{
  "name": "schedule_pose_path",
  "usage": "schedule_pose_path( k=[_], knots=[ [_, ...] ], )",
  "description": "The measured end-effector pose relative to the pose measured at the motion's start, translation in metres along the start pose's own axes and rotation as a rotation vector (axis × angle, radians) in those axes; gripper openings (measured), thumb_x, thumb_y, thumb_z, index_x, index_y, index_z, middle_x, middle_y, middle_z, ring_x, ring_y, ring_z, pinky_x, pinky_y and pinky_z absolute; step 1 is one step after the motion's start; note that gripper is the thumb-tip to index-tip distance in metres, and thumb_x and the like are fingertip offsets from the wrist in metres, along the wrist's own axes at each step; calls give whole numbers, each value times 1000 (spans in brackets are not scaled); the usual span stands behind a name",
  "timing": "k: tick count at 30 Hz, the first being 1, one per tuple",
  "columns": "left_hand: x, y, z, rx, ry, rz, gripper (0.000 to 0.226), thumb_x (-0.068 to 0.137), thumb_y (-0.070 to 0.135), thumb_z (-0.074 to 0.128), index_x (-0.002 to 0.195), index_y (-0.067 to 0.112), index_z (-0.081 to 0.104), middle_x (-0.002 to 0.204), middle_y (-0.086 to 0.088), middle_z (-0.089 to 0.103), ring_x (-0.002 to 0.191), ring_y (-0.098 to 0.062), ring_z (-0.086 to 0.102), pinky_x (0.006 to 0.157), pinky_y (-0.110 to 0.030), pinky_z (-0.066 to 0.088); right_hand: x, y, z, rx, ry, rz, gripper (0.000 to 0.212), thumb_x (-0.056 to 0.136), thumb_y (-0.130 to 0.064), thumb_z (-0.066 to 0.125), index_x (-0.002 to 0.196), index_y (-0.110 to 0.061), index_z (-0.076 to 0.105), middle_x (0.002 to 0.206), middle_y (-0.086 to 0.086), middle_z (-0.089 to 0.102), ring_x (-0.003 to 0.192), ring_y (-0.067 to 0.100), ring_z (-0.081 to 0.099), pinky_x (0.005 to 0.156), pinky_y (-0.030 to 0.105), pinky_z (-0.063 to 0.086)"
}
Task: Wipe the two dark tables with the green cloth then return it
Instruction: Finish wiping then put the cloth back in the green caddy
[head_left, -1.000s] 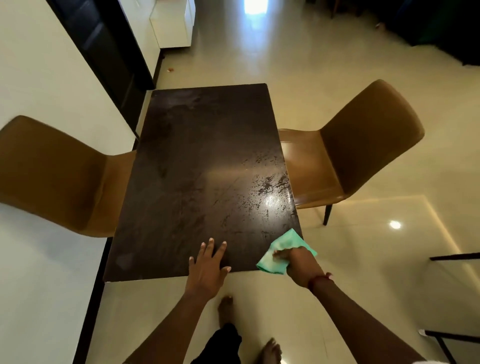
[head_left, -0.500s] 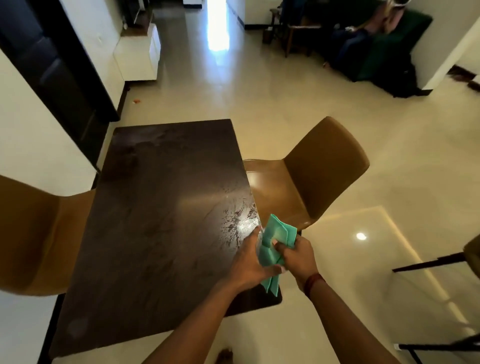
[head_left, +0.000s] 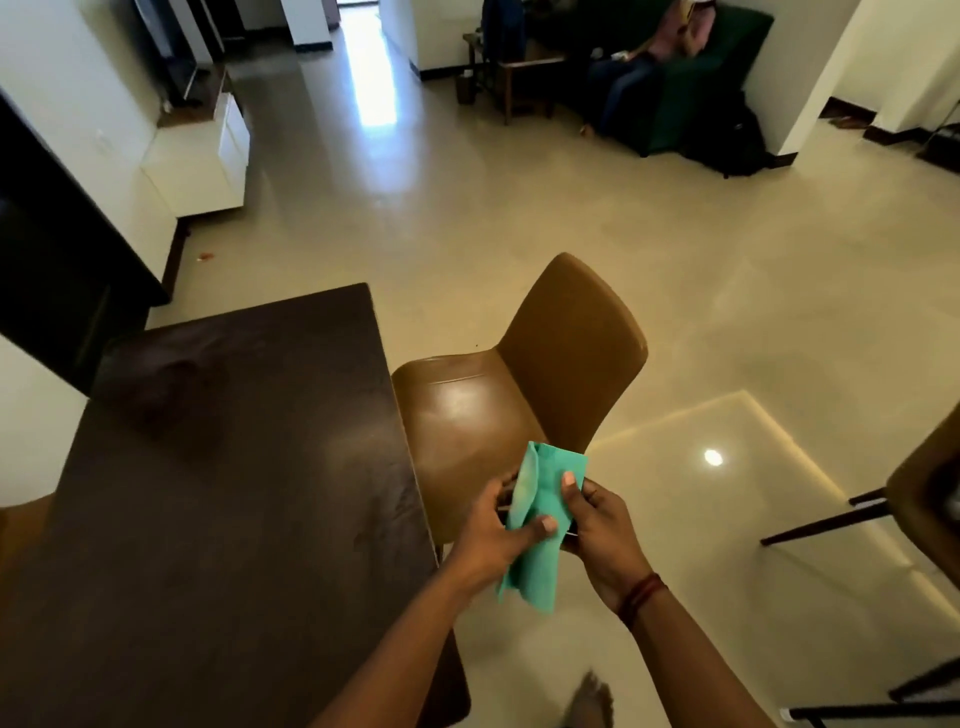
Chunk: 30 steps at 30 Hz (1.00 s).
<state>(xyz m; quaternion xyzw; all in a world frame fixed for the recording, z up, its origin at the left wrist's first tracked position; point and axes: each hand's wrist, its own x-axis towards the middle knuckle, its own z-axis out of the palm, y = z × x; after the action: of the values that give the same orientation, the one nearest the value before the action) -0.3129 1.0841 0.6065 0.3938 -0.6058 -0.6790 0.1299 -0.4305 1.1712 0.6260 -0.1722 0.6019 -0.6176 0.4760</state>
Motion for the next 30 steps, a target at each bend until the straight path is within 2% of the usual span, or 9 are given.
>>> schedule_pose_path(
  k=[4,7,12,15,18,20,22,27,30],
  knots=[
    [42,33,50,-169,87,-128,30,88,24,70,115,18,61,112,-5,72,96,-18,71,84,-37,58,31,-35,-74,-27,67,-32,28,93,-32,53,104,-11,68,99,12,73,91,31,69,78,47,56],
    [67,57,77,-321,105,-182,24,94,16,62,115,4,62,106,-15,73,96,-32,71,87,-50,56,54,-64,-125,-85,122,-65,24,92,-30,57,99,-10,69,96,13,73,86,30,70,74,43,57],
    [112,96,121,-373,91,-189,20,96,11,56,113,2,64,105,-17,73,96,-35,71,82,-50,58,104,-99,-194,-290,296,-137,31,85,-44,59,82,-14,67,79,9,73,74,31,69,69,50,57],
    [146,120,145,-388,64,-207,20,97,11,56,114,4,63,108,-17,72,100,-36,69,89,-57,54,133,-117,-229,-500,424,-231,33,86,-44,56,73,-14,61,65,4,66,64,27,63,59,39,52],
    [193,138,171,-370,13,-188,19,97,8,54,115,6,62,107,-15,73,96,-32,71,72,-45,60,160,-140,-263,-619,490,-300,25,90,-32,56,69,-19,55,58,-7,57,58,16,54,52,24,37],
    [225,149,187,-334,-10,-167,20,96,7,55,114,5,63,106,-14,74,94,-30,72,68,-41,60,181,-154,-287,-646,495,-334,22,91,-31,56,70,-24,54,58,-9,56,56,9,52,52,21,35],
    [263,159,202,-302,-32,-154,21,95,7,57,114,5,65,107,-13,74,96,-31,71,77,-44,59,209,-169,-313,-603,486,-339,20,91,-32,56,72,-25,57,61,-7,60,57,10,54,53,22,40],
    [354,192,229,-353,-64,-178,23,95,7,57,117,6,64,111,-15,72,103,-35,69,93,-56,52,292,-217,-362,-532,376,-257,5,87,-28,62,85,-27,67,80,-7,71,74,12,67,69,40,56],
    [409,219,238,-355,-28,-163,23,96,7,56,118,7,63,110,-14,73,101,-34,69,92,-56,52,344,-249,-380,-505,305,-226,16,81,-29,68,97,-29,65,90,-6,72,81,12,69,75,44,57]
  ],
)
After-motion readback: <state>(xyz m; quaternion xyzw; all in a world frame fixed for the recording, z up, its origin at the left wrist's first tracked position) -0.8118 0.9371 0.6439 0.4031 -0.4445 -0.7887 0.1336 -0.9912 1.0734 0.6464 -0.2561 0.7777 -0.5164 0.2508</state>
